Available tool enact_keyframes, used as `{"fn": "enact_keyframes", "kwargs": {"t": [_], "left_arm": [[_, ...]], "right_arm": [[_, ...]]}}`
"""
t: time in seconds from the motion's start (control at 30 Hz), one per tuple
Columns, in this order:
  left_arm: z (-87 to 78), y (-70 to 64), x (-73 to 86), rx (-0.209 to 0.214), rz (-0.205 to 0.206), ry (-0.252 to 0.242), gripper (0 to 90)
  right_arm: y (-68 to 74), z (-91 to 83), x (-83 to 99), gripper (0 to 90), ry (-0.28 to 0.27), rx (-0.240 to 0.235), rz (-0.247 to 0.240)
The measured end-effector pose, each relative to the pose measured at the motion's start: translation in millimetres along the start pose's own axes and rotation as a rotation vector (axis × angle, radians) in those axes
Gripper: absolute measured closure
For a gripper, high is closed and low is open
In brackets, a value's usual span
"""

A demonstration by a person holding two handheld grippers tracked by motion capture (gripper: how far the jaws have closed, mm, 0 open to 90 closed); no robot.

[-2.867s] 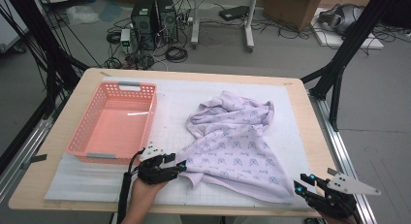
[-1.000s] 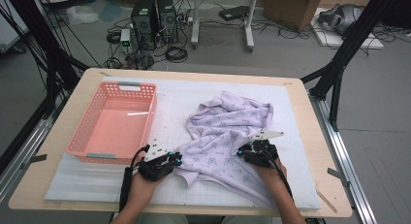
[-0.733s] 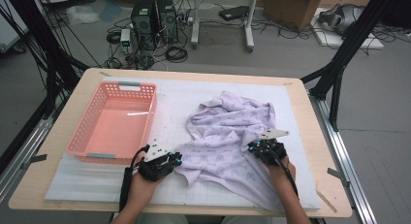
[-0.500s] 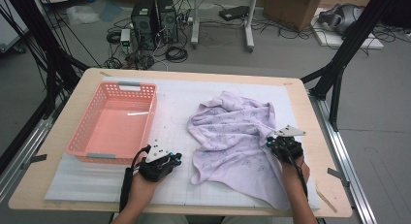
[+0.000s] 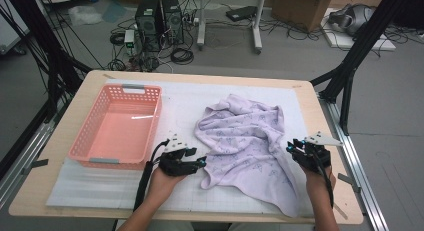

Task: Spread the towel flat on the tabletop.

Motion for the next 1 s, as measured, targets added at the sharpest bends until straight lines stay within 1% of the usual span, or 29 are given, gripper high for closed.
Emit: {"fn": "enact_keyframes", "kwargs": {"t": [0.03,0.07,0.1,0.17,0.2,0.23,0.27,0.3,0.33,0.37,0.4,0.43,0.47,0.5,0.57,0.6,0.63,0.67,0.7,0.73,0.77,0.87,0.93,0.97,1.0], "left_arm": [[6.8,-2.6,-3.7,0.006,0.007,-0.006,44.5],[14.6,-4.1,-5.6,0.007,0.017,0.020,44.2],[22.3,-4.8,-7.0,0.000,0.024,0.048,43.3],[36.0,-6.7,-10.3,-0.007,0.026,0.055,42.4],[41.5,-6.3,-10.1,-0.015,0.031,0.069,42.8],[46.4,-6.6,-8.7,-0.019,0.041,0.094,45.6],[49.5,-6.1,-6.6,-0.030,0.069,0.117,55.2],[50.2,-4.4,-5.6,-0.059,0.093,0.124,73.1],[48.0,-2.7,-6.4,-0.068,0.093,0.123,83.5],[44.2,1.2,-7.7,-0.097,0.094,0.121,87.2],[38.8,5.9,-9.1,-0.127,0.093,0.108,87.4],[32.0,11.4,-9.7,-0.148,0.085,0.097,87.4],[24.6,17.3,-10.1,-0.169,0.071,0.086,87.4],[17.0,22.7,-10.2,-0.189,0.051,0.065,87.4],[3.6,33.2,-7.0,-0.217,0.040,0.050,87.4],[-1.9,37.4,-4.3,-0.228,0.029,0.041,87.4],[-6.1,40.8,-0.3,-0.229,0.021,0.042,87.3],[-9.2,43.7,4.5,-0.228,0.015,0.053,87.3],[-10.8,45.1,8.4,-0.221,0.007,0.052,87.2],[-12.1,45.8,11.8,-0.219,-0.001,0.052,87.1],[-12.8,46.0,14.3,-0.215,-0.006,0.053,87.0],[-13.7,44.6,14.1,-0.212,-0.007,0.037,87.0],[-13.1,44.2,14.2,-0.209,-0.004,0.038,87.0],[-12.9,44.0,14.2,-0.207,-0.005,0.037,86.9],[-13.3,43.8,14.3,-0.204,0.002,0.039,86.8]], "right_arm": [[-3.5,0.2,3.5,71.5,0.008,0.002,0.011],[-6.5,0.6,6.5,71.5,0.013,0.001,0.013],[-8.4,1.1,8.8,71.5,0.018,-0.001,0.022],[-10.1,2.3,11.7,70.9,0.020,-0.013,0.036],[-10.2,3.0,12.5,70.8,0.019,-0.020,0.038],[-9.3,3.8,13.3,70.0,0.021,-0.033,0.042],[-8.3,5.0,13.9,69.4,0.022,-0.046,0.045],[-7.4,6.3,14.9,68.9,0.026,-0.055,0.042],[-6.6,7.7,16.0,68.7,0.032,-0.064,0.035],[-5.7,9.0,17.3,68.6,0.039,-0.070,0.034],[-5.8,9.5,18.2,68.7,0.043,-0.068,0.033],[-6.1,9.8,18.8,68.7,0.044,-0.066,0.038],[-6.5,9.6,19.0,68.7,0.044,-0.065,0.044],[-8.2,9.2,19.0,68.7,0.041,-0.056,0.046],[-11.3,8.8,18.5,68.6,0.035,-0.044,0.084],[-11.4,8.9,17.9,68.3,0.031,-0.047,0.099],[-10.1,9.7,17.2,68.1,0.024,-0.062,0.101],[-5.9,10.9,16.5,67.4,0.025,-0.087,0.109],[0.3,12.8,15.2,66.4,0.020,-0.123,0.111],[8.0,15.5,13.4,66.0,0.014,-0.167,0.111],[16.5,18.3,12.1,65.7,0.022,-0.202,0.104],[36.4,29.0,8.0,65.6,0.051,-0.224,0.050],[48.4,36.1,5.7,66.3,0.068,-0.257,0.043],[54.1,39.7,4.7,66.4,0.075,-0.275,0.032],[58.9,41.6,4.1,66.3,0.084,-0.283,0.029]]}}
Point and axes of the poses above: each handheld gripper's, and its own axes: z roughly forward along the jaws, x roughly out of its underside, y roughly to its left, the point moved 8 cm from there along z, roughly forward along the jaws, and after that the axes turned 1 degree about y, right-handed, at the moved point
